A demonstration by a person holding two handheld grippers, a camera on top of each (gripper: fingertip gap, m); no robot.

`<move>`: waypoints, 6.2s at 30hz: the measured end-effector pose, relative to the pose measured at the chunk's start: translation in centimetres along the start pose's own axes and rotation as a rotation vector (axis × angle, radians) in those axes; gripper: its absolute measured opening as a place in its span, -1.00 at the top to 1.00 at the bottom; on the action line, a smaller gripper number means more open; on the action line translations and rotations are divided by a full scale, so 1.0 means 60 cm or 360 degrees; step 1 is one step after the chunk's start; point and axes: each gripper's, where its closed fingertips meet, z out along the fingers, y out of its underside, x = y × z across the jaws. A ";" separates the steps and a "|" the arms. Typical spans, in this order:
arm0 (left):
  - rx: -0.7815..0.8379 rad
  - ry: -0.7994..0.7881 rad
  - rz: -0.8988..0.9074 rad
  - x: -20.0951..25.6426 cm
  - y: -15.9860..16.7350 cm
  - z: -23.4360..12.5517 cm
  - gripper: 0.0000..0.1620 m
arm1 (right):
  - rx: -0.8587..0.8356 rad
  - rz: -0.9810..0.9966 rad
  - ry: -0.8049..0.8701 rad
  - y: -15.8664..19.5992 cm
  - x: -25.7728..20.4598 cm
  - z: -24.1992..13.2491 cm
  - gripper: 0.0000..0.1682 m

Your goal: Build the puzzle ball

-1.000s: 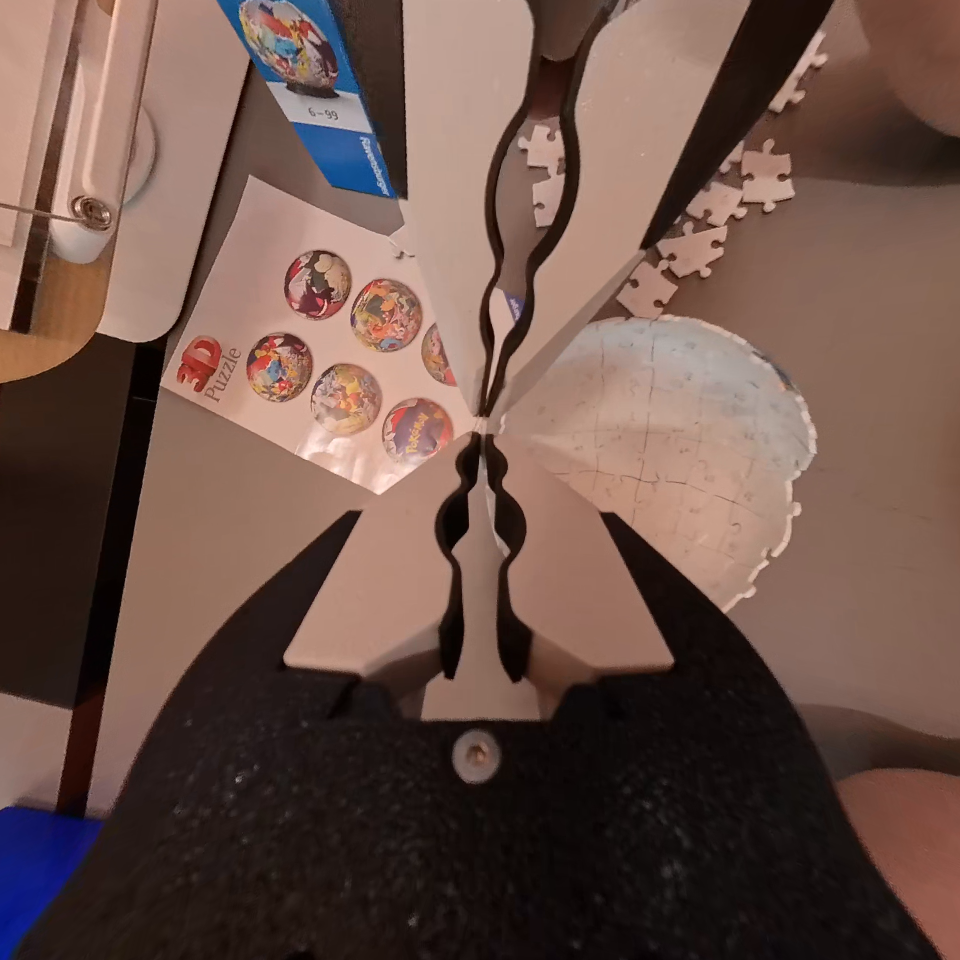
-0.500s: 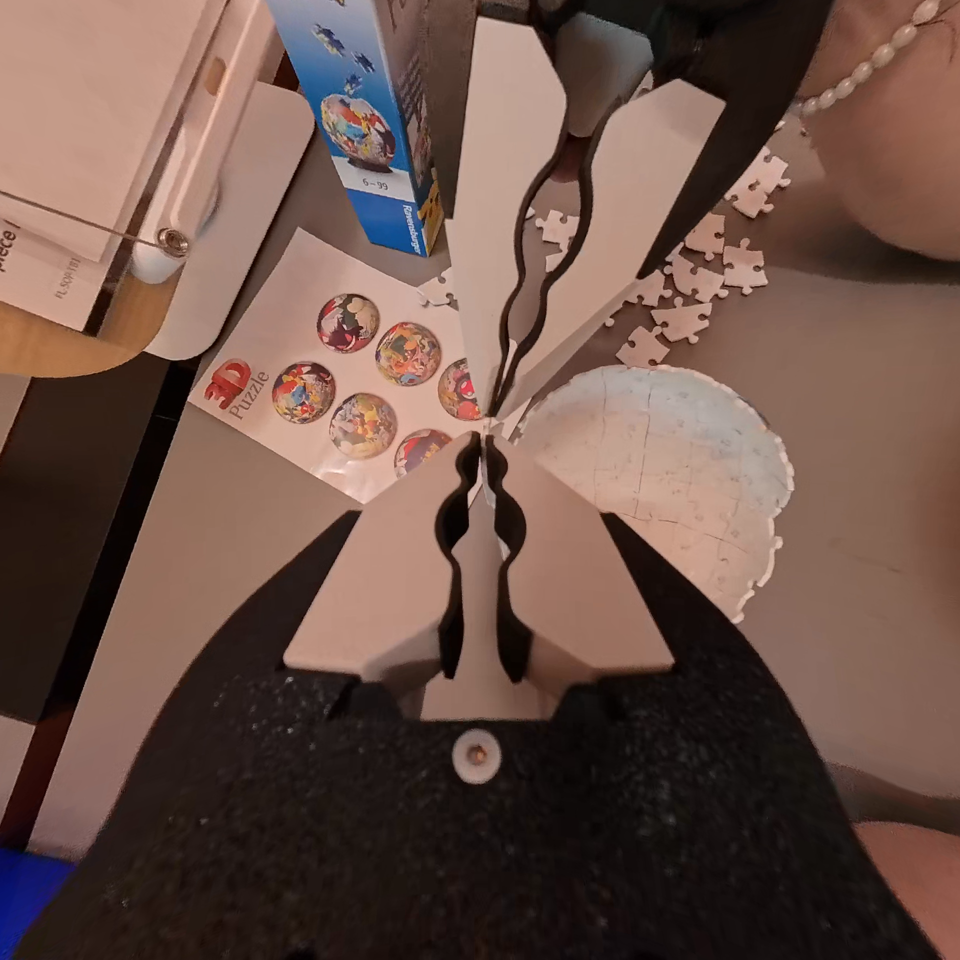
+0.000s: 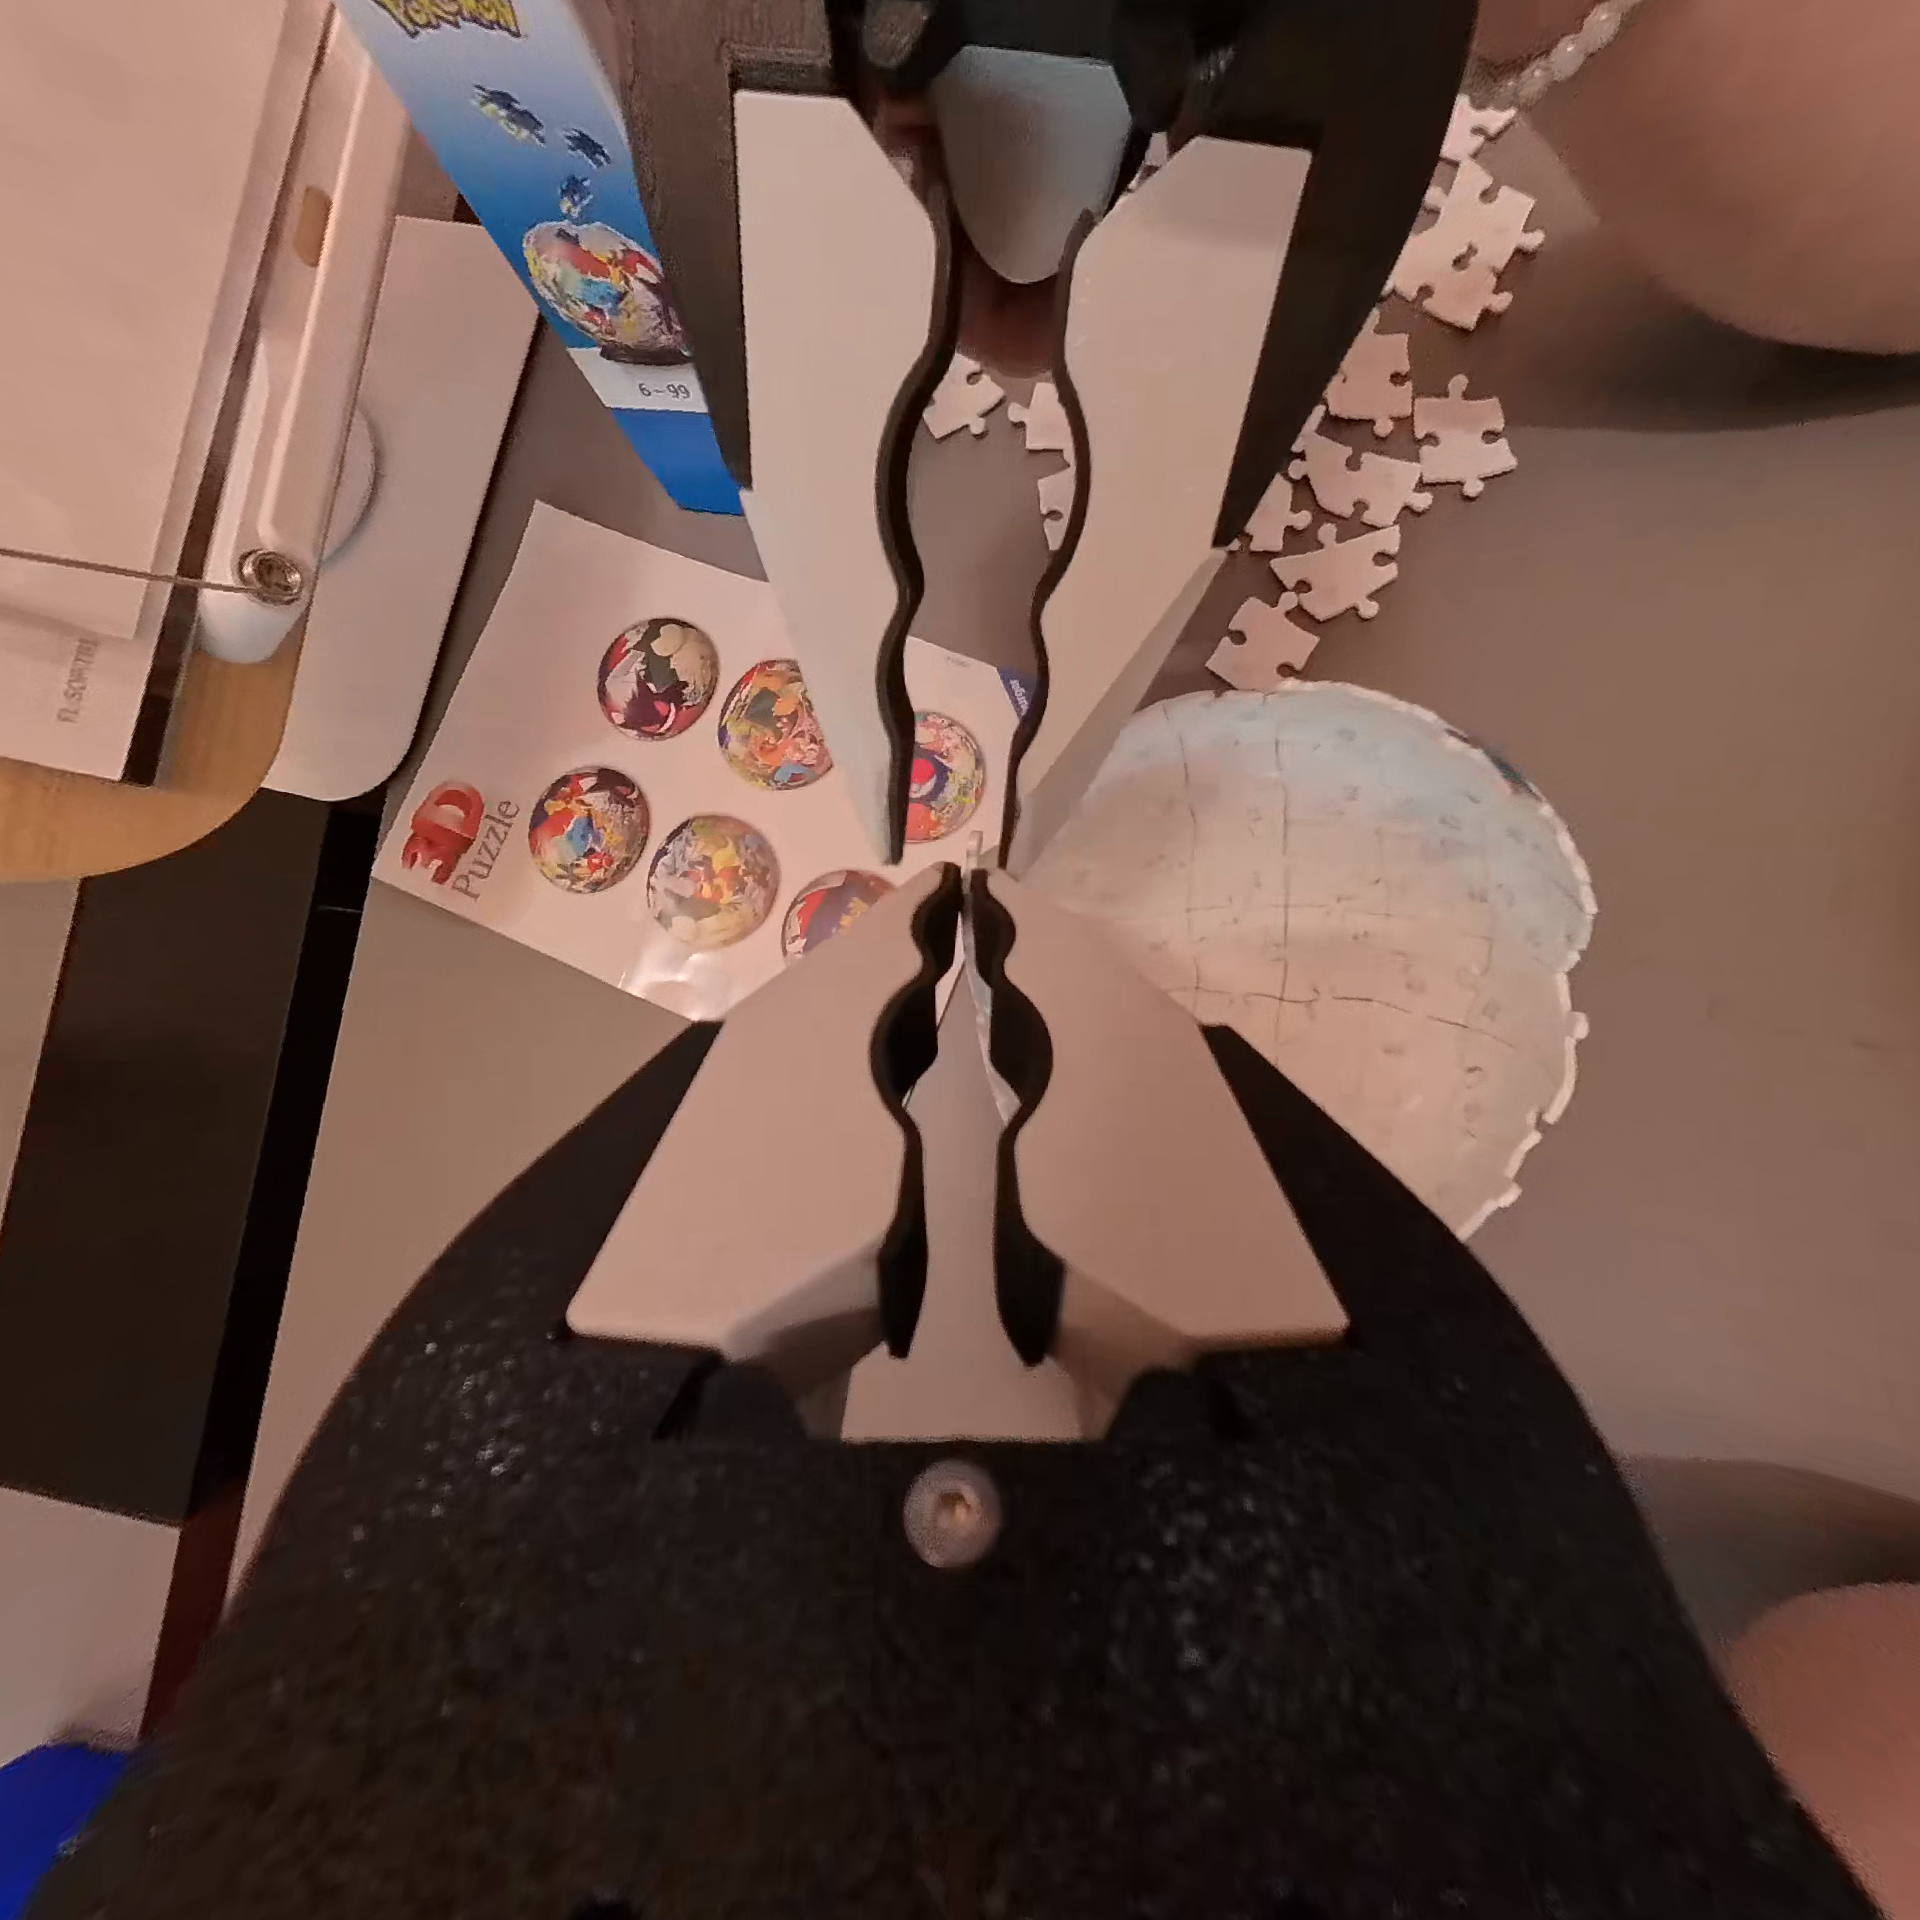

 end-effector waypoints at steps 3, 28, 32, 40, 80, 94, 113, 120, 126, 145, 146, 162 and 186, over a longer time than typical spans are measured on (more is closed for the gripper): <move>-0.0021 -0.0005 0.0013 0.000 0.003 0.003 1.00 | -0.0023 -0.0008 -0.0035 0.003 -0.006 0.007 0.88; 0.0099 0.0006 -0.0044 -0.003 -0.003 0.000 1.00 | 0.0003 0.0086 -0.0098 0.006 -0.002 0.002 1.00; 0.0067 0.0002 -0.0045 -0.002 0.001 0.001 1.00 | -0.0027 0.0070 -0.0092 0.009 -0.003 0.006 1.00; 0.0081 -0.0099 -0.0101 -0.011 0.006 -0.018 0.87 | 0.0018 0.0096 -0.0105 0.002 -0.004 -0.001 1.00; 0.0100 0.0028 -0.0501 -0.011 0.033 -0.019 1.00 | -0.0313 0.0012 -0.0250 0.011 0.019 0.020 0.07; 0.0095 0.0066 -0.0487 -0.004 0.031 -0.006 1.00 | -0.0518 -0.0001 -0.0430 0.022 -0.013 0.035 0.88; 0.0086 0.0064 -0.0481 -0.002 0.033 -0.008 1.00 | -0.0562 -0.0081 -0.0449 0.011 -0.012 0.044 0.96; 0.0061 0.0089 -0.0460 0.005 0.033 -0.005 1.00 | -0.0621 -0.0113 -0.0463 0.015 -0.017 0.046 1.00; 0.0040 0.0042 -0.0483 -0.001 0.040 -0.008 1.00 | -0.0603 -0.0079 -0.0360 0.020 -0.008 0.046 0.88; -0.0026 0.0105 -0.0508 0.015 0.049 -0.005 1.00 | -0.0615 -0.0087 -0.0409 0.021 -0.020 0.047 1.00; -0.0038 0.0098 -0.0514 0.014 0.052 -0.006 0.99 | -0.0621 -0.0096 -0.0402 0.022 -0.019 0.048 1.00; -0.0067 0.0047 -0.0563 0.001 0.067 -0.009 0.77 | -0.0701 -0.0112 -0.0335 0.042 -0.012 0.058 1.00; -0.0042 0.0045 -0.0335 0.002 0.051 0.008 0.92 | -0.0551 0.0067 -0.0338 0.038 -0.011 0.041 1.00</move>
